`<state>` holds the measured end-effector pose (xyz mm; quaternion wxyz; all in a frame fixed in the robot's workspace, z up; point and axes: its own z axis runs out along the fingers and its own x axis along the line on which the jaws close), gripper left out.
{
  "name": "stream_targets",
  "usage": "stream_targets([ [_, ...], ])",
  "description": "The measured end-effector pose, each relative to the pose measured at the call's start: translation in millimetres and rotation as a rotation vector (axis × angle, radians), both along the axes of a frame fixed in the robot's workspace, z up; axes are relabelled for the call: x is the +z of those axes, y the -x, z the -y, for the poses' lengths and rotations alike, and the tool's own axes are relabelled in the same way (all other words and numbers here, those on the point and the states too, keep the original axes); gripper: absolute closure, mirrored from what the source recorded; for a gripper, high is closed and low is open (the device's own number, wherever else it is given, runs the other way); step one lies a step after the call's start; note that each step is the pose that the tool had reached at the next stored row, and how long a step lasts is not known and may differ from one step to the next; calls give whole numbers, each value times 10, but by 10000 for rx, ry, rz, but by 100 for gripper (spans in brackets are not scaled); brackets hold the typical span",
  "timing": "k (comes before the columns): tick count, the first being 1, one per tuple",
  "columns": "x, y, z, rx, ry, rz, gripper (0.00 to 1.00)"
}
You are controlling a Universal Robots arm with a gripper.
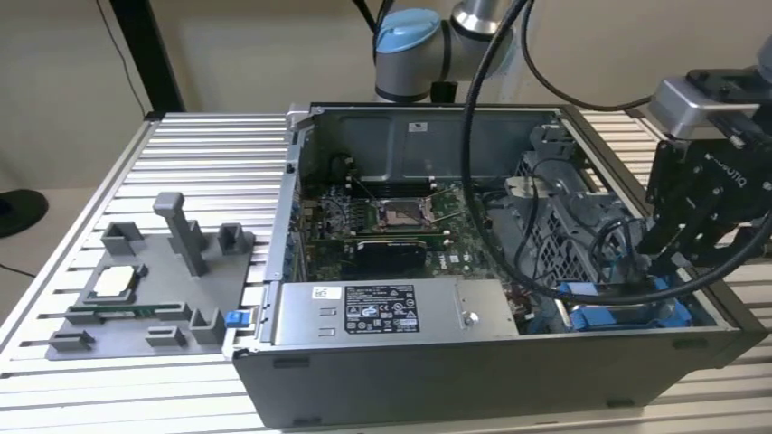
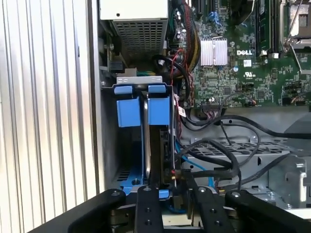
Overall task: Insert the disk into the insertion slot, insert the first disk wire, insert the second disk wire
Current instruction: 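Insert the first disk wire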
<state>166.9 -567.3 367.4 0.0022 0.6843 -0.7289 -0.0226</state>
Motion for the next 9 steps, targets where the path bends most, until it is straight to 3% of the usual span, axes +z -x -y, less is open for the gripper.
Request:
stream_targets([
  [2, 66, 1, -2, -1, -1, 0, 0],
  [5, 81, -18, -9, -2, -3, 0, 0],
  [9, 82, -174, -26, -1, 0, -17, 0],
])
